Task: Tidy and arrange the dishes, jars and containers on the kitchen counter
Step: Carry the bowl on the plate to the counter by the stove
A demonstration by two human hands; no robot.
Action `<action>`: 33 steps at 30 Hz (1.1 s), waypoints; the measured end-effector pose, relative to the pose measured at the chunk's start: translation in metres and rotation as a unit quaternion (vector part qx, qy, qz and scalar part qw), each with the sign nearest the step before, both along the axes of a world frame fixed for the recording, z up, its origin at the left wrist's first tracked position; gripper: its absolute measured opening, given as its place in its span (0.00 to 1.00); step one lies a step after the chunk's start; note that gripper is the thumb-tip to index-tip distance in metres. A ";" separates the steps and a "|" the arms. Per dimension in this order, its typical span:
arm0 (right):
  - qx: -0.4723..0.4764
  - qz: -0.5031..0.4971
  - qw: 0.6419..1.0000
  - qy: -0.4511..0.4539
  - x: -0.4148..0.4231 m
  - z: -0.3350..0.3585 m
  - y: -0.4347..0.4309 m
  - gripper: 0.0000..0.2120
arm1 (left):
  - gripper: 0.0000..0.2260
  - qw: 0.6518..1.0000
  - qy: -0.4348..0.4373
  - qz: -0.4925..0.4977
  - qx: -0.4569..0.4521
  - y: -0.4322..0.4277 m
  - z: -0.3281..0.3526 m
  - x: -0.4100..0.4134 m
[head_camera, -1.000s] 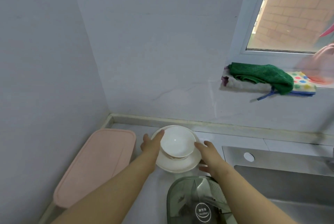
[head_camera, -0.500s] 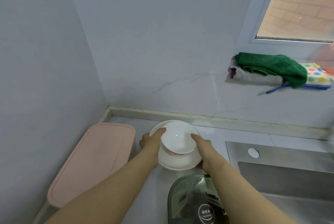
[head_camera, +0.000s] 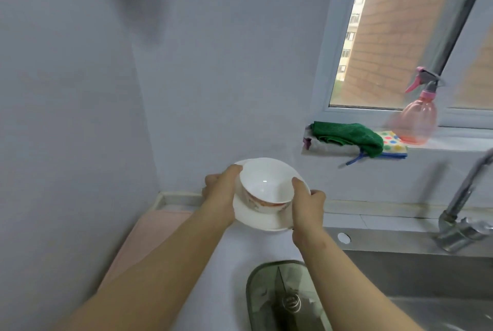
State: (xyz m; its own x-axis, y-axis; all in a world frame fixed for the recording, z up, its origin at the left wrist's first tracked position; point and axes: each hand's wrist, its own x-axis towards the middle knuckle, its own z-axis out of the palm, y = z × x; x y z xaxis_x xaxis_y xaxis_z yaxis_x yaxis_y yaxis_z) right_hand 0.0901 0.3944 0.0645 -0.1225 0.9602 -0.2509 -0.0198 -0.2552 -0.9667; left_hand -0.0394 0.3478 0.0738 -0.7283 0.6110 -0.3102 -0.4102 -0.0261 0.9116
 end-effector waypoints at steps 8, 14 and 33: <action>0.054 -0.096 0.992 0.054 0.044 0.030 -0.065 0.19 | 0.26 0.996 -0.007 -0.087 0.033 -0.045 0.024 0.033; 0.048 -0.211 0.975 0.047 0.099 0.023 -0.123 0.15 | 0.27 0.981 -0.006 -0.192 0.019 -0.075 0.018 0.089; -0.003 -0.556 0.829 0.060 0.430 -0.001 -0.342 0.19 | 0.23 0.855 -0.046 -0.517 -0.007 -0.211 -0.008 0.456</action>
State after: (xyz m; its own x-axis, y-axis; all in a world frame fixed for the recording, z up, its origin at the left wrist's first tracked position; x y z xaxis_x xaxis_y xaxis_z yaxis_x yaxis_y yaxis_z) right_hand 0.5206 0.0526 0.0635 0.8126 0.4955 -0.3068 -0.3428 -0.0193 -0.9392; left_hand 0.4170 0.1372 0.0654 0.2267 0.9092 -0.3492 -0.2766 0.4039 0.8720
